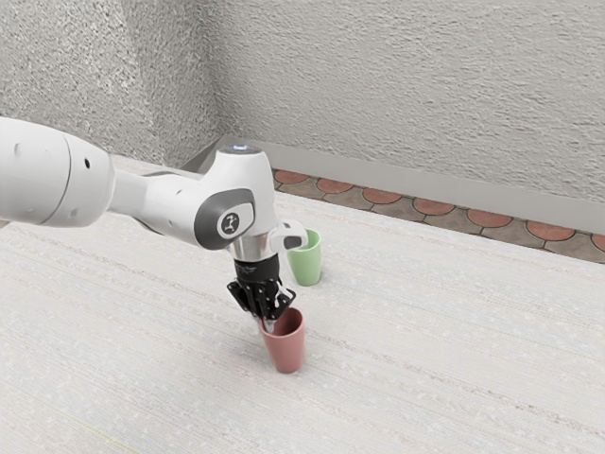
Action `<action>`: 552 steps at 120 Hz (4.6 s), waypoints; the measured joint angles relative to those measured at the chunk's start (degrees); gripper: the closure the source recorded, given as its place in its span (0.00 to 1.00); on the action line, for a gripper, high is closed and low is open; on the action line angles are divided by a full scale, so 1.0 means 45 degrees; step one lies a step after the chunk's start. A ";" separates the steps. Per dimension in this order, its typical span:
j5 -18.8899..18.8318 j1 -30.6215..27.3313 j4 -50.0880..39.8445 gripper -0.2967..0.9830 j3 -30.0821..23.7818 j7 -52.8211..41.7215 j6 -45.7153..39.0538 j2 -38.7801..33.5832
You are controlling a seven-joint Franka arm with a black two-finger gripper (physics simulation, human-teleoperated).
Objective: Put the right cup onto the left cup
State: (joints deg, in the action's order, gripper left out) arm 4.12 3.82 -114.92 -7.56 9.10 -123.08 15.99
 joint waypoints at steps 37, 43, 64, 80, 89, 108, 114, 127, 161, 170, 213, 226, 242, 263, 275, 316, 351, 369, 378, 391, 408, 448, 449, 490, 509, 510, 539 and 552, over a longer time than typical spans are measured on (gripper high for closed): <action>-0.0238 0.0048 0.0417 0.84 -0.0001 0.0284 0.0328 -0.0609; -0.0254 0.0049 0.0857 0.84 0.0006 0.0321 0.0598 -0.0648; -0.0470 0.0044 0.2058 0.84 0.0049 0.0411 0.1557 -0.0653; -0.0548 0.0029 0.2743 0.85 0.0110 0.0408 0.2206 -0.0652; -0.0595 0.0027 0.3125 0.85 0.0133 0.0401 0.2557 -0.0650; -0.0703 0.0001 0.3970 0.85 0.0432 0.0364 0.3226 -0.0534; -0.0737 -0.0035 0.4131 0.85 0.0488 0.0338 0.3380 -0.0473; -0.0796 -0.0136 0.4629 0.85 0.0529 0.0286 0.3654 -0.0159; -0.1163 -0.0226 0.6931 0.85 0.0640 0.0115 0.4526 0.1302; -0.1242 -0.0246 0.7572 0.85 0.0641 0.0047 0.4744 0.1724; -0.1372 -0.0317 0.9867 0.85 0.1005 -0.0334 0.5372 0.3171; -0.1515 -0.0324 1.0546 0.85 0.0988 -0.0444 0.5512 0.3586; -0.1614 -0.0324 1.1357 0.85 0.0958 -0.0559 0.5755 0.4142; -0.1692 -0.0339 1.2332 0.85 0.0953 -0.0715 0.5959 0.4862; -0.1787 -0.0342 1.2813 0.85 0.0933 -0.0817 0.6034 0.5175; -0.1964 -0.0440 1.4066 0.85 0.0925 -0.1121 0.6095 0.6127; -0.1977 -0.0440 1.4241 0.85 0.0853 -0.1283 0.6022 0.6400; -0.1978 -0.0441 1.4242 0.85 0.0796 -0.1342 0.5970 0.6495; -0.1979 -0.0447 1.4242 0.85 0.0782 -0.1366 0.5947 0.6552; -0.1979 -0.0452 1.4242 0.85 0.0777 -0.1396 0.5911 0.6638; -0.1979 -0.0497 1.4241 0.85 0.0760 -0.1427 0.5864 0.6778; -0.1970 -0.0518 1.4242 0.85 0.0629 -0.1474 0.5781 0.6956; -0.1969 -0.0520 1.4242 0.85 0.0628 -0.1474 0.5778 0.6958; -0.1893 -0.0612 1.4129 0.65 0.0568 -0.1514 0.5733 0.6985; -0.1860 -0.0598 1.4085 0.45 0.0569 -0.1637 0.5735 0.6810; -0.1858 -0.0598 1.4077 0.44 0.0568 -0.1642 0.5735 0.6782; -0.1833 -0.0581 1.2687 0.30 0.0537 -0.1781 0.5849 0.4619; -0.1811 -0.0559 1.1771 0.27 0.0422 -0.1827 0.5947 0.3358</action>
State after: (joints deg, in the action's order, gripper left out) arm -4.03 1.31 -61.95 -5.66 0.88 -96.32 31.11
